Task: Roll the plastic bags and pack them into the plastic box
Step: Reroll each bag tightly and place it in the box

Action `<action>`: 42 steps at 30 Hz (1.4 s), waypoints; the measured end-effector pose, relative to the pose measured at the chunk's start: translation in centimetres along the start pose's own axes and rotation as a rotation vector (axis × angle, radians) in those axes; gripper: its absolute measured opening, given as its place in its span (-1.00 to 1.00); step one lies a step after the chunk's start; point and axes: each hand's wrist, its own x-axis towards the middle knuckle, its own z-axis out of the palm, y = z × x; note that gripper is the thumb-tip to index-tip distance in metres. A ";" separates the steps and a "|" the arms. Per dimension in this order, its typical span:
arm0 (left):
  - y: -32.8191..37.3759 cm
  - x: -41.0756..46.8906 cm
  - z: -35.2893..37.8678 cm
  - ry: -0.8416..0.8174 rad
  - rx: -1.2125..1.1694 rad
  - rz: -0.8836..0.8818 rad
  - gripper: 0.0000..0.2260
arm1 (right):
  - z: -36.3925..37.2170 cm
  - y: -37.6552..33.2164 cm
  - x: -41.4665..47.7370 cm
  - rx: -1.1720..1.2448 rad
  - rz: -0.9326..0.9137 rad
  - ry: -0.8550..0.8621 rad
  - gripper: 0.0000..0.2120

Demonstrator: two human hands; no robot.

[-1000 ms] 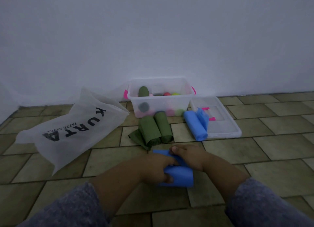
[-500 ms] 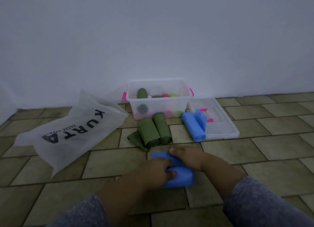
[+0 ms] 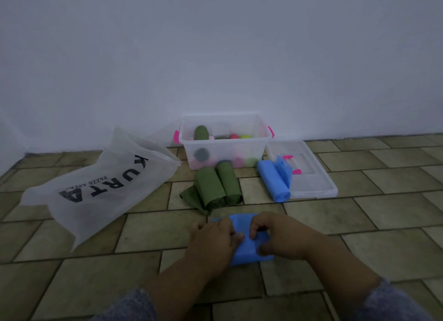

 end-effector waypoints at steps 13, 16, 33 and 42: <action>-2.3 -0.6 -1.7 -0.028 0.172 0.140 -0.52 | 0.8 1.3 0.7 -0.084 0.050 0.123 -0.87; -2.2 0.6 -2.2 -0.040 0.167 0.108 -0.65 | 1.1 0.7 0.9 -0.223 -0.068 0.226 -0.68; 1.0 0.8 -1.8 -0.172 -0.820 -0.520 -0.41 | 2.2 -2.2 2.2 -0.009 0.302 -0.019 -0.76; 2.3 0.9 -2.2 0.185 -1.251 -0.590 -0.82 | 2.0 -4.0 -0.1 0.733 0.291 -0.011 -0.87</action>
